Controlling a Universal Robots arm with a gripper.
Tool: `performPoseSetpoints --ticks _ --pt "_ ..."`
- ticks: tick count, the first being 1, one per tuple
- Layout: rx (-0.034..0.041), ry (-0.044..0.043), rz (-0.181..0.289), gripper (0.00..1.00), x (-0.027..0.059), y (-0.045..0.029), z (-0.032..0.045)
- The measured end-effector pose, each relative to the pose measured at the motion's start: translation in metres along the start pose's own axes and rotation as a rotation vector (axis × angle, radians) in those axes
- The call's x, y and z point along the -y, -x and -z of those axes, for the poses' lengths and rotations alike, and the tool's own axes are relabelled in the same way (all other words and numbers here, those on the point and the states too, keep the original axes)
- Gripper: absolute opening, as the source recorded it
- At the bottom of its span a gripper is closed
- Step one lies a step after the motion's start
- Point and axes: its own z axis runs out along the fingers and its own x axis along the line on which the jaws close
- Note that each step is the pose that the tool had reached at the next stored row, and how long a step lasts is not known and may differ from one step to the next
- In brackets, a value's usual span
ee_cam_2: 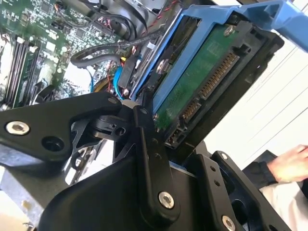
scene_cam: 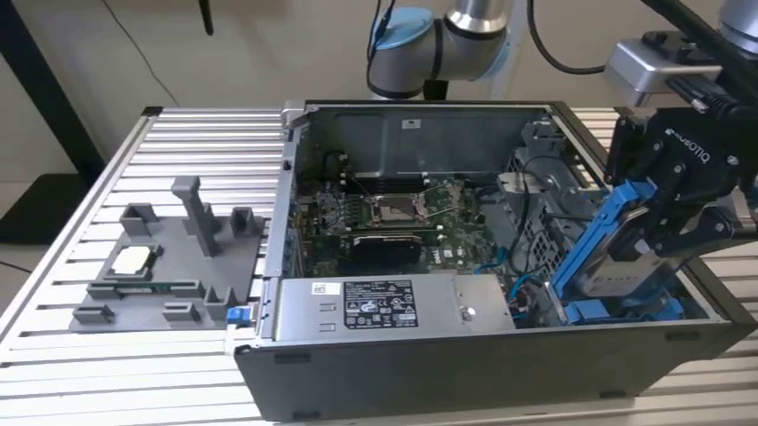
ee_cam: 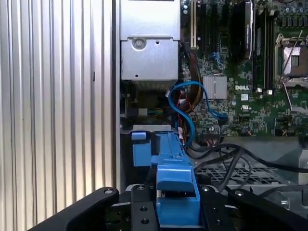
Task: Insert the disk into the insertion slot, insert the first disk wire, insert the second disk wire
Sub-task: 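Insert the disk into the insertion slot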
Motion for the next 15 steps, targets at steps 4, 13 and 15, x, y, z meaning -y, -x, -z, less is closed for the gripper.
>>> performPoseSetpoints --ticks 4,13,15 --pt "0.0011 -0.0001 0.000 0.33 0.0002 -0.0001 -0.0057" --pt "0.0148 0.0017 0.001 0.40 -0.0007 0.0013 0.0106" --pt "0.0298 -0.0035 0.001 0.40 -0.0013 0.0033 0.0105"
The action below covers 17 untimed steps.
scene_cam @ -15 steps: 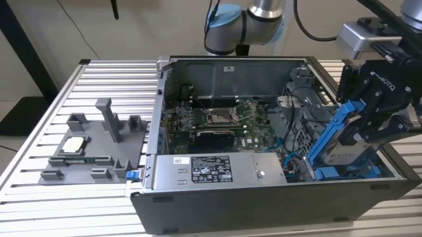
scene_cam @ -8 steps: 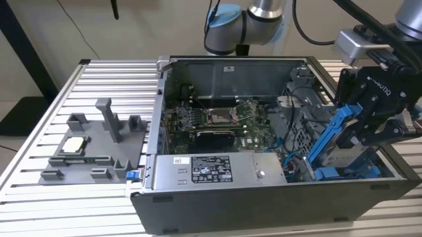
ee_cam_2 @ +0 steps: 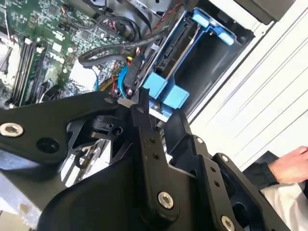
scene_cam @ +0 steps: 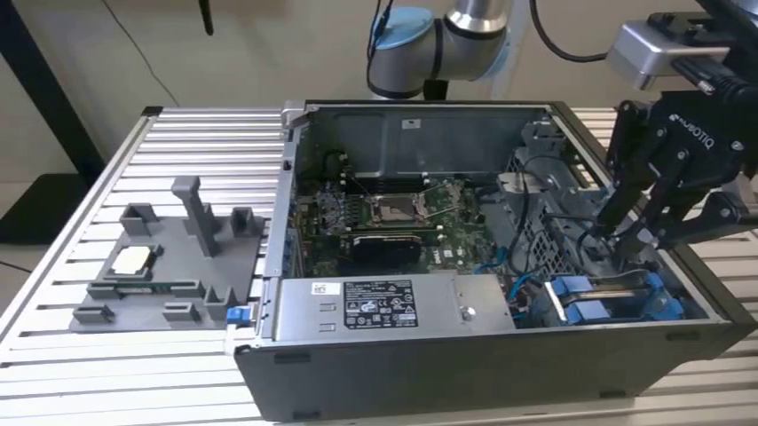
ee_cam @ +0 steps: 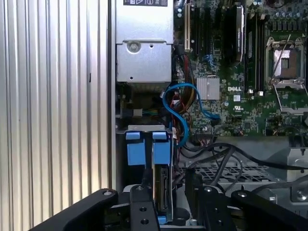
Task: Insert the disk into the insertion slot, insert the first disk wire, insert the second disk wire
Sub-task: 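Insert the disk into the insertion slot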
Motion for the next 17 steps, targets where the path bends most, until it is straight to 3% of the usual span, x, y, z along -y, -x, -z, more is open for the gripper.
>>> performPoseSetpoints --ticks 2,4,9,13,17 --pt "0.0155 -0.0089 0.001 0.40 -0.0007 0.0019 -0.0004" --pt "0.0238 -0.0214 0.002 0.40 -0.0016 0.0029 -0.0011" --pt "0.0295 -0.0659 0.005 0.40 -0.0049 0.0050 -0.0035" --pt "0.0323 -0.0831 0.007 0.40 -0.0105 0.0079 -0.0076" --pt "0.0333 -0.1095 0.011 0.40 -0.0129 0.0112 -0.0112"
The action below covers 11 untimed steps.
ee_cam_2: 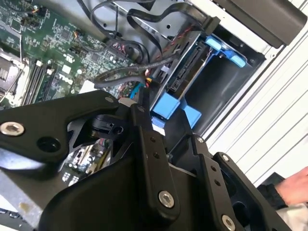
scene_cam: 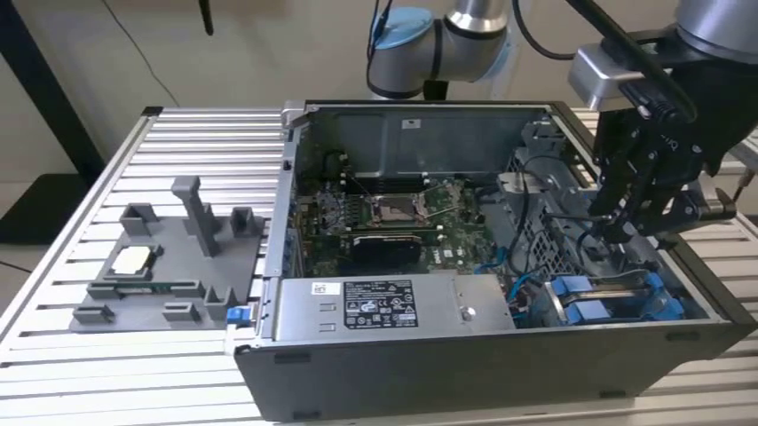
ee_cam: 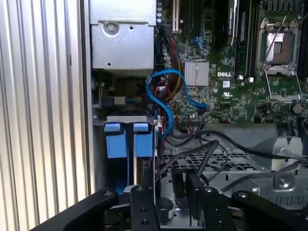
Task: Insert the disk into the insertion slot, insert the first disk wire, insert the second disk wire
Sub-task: 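Insert the disk into the insertion slot, then insert the first disk wire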
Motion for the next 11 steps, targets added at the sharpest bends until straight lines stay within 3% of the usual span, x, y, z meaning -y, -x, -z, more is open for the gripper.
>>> performPoseSetpoints --ticks 5,8,11 --pt "0.0016 -0.0317 0.007 0.40 -0.0016 0.0024 -0.0047" --pt "0.0034 -0.0400 0.008 0.40 -0.0021 0.0026 -0.0088" --pt "0.0042 -0.0419 0.008 0.40 -0.0023 0.0027 -0.0100"
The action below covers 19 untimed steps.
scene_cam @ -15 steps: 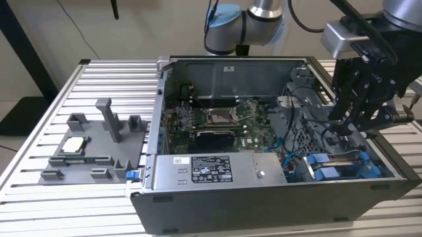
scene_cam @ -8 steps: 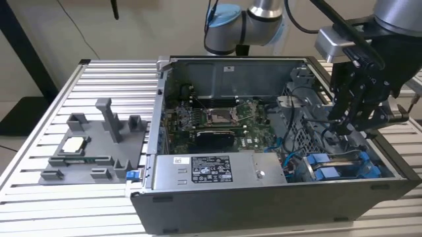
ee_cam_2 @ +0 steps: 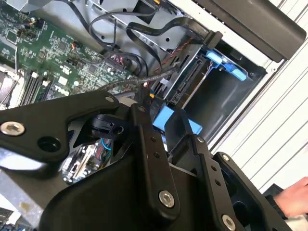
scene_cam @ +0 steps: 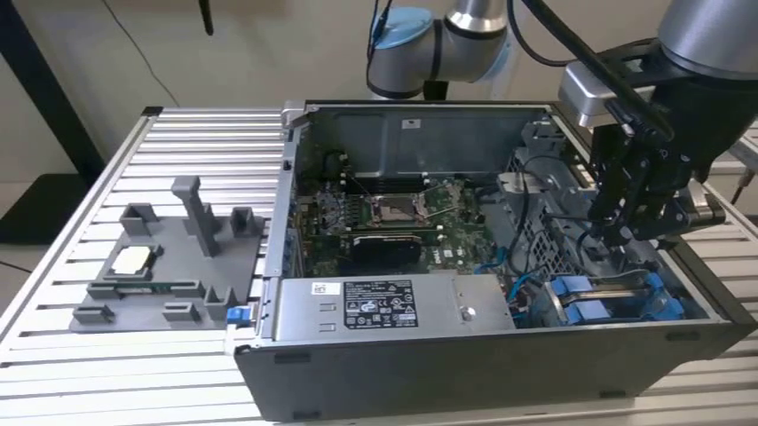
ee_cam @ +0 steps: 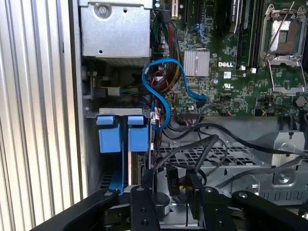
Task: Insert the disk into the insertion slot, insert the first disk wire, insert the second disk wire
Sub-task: 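Insert the first disk wire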
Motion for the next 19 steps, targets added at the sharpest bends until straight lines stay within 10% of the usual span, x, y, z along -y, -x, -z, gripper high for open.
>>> performPoseSetpoints --ticks 13,19 --pt "0.0019 -0.0016 0.000 0.38 -0.0050 0.0003 0.0040" --pt "0.0149 -0.0070 -0.001 0.25 -0.0054 0.0001 0.0009"
